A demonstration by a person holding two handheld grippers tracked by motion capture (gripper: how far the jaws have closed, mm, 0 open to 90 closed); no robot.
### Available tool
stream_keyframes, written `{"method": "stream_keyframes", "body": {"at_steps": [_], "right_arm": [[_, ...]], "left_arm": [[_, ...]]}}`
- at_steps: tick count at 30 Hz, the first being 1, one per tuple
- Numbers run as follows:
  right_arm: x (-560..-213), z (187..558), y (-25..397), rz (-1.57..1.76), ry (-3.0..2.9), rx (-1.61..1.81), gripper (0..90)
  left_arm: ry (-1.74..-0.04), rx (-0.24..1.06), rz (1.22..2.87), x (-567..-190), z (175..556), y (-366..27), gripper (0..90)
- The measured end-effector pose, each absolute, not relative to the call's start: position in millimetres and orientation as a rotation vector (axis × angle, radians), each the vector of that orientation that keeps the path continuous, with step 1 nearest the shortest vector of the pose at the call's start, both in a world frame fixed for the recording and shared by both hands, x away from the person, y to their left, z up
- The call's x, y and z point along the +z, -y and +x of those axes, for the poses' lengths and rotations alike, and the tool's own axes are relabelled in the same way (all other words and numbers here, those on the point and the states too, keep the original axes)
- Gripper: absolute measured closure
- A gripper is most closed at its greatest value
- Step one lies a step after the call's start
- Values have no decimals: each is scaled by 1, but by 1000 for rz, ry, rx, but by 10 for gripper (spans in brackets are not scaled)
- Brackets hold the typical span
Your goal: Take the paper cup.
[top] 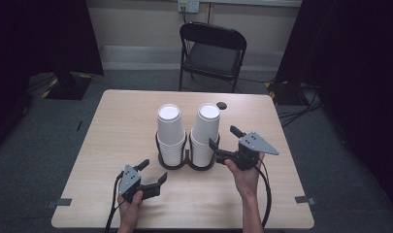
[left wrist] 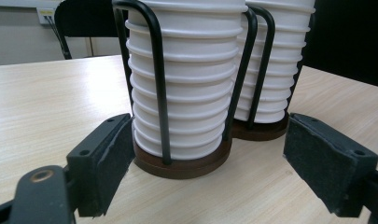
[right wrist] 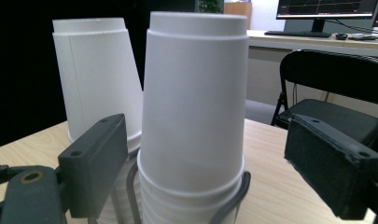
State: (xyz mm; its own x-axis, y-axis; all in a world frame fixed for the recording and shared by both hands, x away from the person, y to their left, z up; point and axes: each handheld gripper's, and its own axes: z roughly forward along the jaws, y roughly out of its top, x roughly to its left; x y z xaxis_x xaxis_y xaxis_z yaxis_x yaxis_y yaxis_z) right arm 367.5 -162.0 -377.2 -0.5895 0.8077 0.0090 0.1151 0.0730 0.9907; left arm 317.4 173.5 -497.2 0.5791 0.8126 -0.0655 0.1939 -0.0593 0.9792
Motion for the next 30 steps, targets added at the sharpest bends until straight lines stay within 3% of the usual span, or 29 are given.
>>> {"method": "stream_keyframes", "body": {"at_steps": [30], "right_arm": [[-342,409,132,863,-1823,1582,130]], "left_arm": [[-859,642,1597,-497,317,-173,160]]}}
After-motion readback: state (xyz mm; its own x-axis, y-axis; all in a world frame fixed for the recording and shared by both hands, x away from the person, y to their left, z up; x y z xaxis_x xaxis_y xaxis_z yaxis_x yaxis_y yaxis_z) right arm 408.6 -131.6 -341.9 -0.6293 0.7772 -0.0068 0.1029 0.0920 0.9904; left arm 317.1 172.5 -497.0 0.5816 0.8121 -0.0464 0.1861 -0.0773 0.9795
